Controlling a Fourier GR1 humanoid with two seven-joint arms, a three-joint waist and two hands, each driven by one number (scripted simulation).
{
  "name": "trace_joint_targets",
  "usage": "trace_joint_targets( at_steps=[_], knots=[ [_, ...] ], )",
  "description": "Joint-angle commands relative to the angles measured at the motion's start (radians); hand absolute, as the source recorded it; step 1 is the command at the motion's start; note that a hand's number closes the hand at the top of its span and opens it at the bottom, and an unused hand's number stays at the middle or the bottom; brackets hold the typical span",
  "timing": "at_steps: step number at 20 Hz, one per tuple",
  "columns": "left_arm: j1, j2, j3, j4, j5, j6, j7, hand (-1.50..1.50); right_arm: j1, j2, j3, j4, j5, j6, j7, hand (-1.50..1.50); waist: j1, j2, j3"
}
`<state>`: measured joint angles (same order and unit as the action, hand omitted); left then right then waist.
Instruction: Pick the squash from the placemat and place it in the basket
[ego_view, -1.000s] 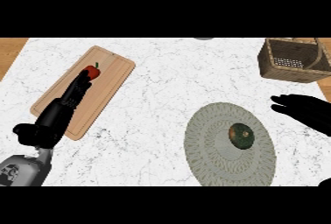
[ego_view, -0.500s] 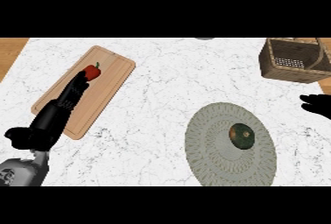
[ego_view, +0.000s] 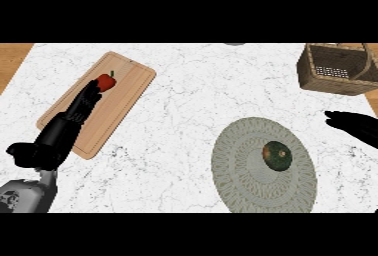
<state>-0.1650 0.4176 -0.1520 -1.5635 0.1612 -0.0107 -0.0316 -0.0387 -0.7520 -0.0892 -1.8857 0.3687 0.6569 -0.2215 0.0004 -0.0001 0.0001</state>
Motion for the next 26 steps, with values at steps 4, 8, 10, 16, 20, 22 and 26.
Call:
trace_joint_targets(
  at_steps=[4, 8, 10, 16, 20, 22, 26],
  knots=[
    [-0.005, -0.04, 0.017, -0.034, -0.024, -0.023, 0.044, 0.0, -0.054, 0.159, 0.106, 0.18, 0.176, -0.142, -0.094, -1.5, 0.006, 0.001, 0.0],
    [-0.027, -0.063, 0.022, 0.003, -0.065, -0.035, 0.014, 0.0, -0.068, 0.197, 0.148, 0.311, 0.296, -0.252, -0.209, -1.5, 0.004, 0.002, 0.0],
    [0.06, -0.069, 0.011, -0.053, -0.106, -0.019, 0.007, 0.0, -0.061, 0.215, 0.14, 0.337, 0.329, -0.289, -0.219, -1.5, 0.005, 0.0, 0.0],
    [0.023, -0.115, 0.053, -0.001, -0.131, -0.076, 0.008, 0.0, -0.133, 0.267, 0.129, 0.415, 0.367, -0.27, -0.252, -1.5, 0.002, 0.001, 0.0],
    [0.007, -0.123, 0.103, -0.035, -0.116, -0.105, 0.05, 0.0, -0.075, 0.286, 0.102, 0.308, 0.333, -0.21, -0.251, -1.5, -0.001, -0.001, 0.0],
    [-0.057, -0.122, 0.119, -0.006, -0.11, -0.112, 0.083, 0.0, -0.065, 0.311, 0.109, 0.26, 0.318, -0.192, -0.228, -1.5, -0.004, -0.001, 0.0],
    [0.018, -0.144, 0.136, -0.074, -0.131, -0.127, 0.087, 0.0, -0.049, 0.297, 0.093, 0.296, 0.367, -0.185, -0.282, -1.5, 0.0, -0.001, 0.0]
  ],
)
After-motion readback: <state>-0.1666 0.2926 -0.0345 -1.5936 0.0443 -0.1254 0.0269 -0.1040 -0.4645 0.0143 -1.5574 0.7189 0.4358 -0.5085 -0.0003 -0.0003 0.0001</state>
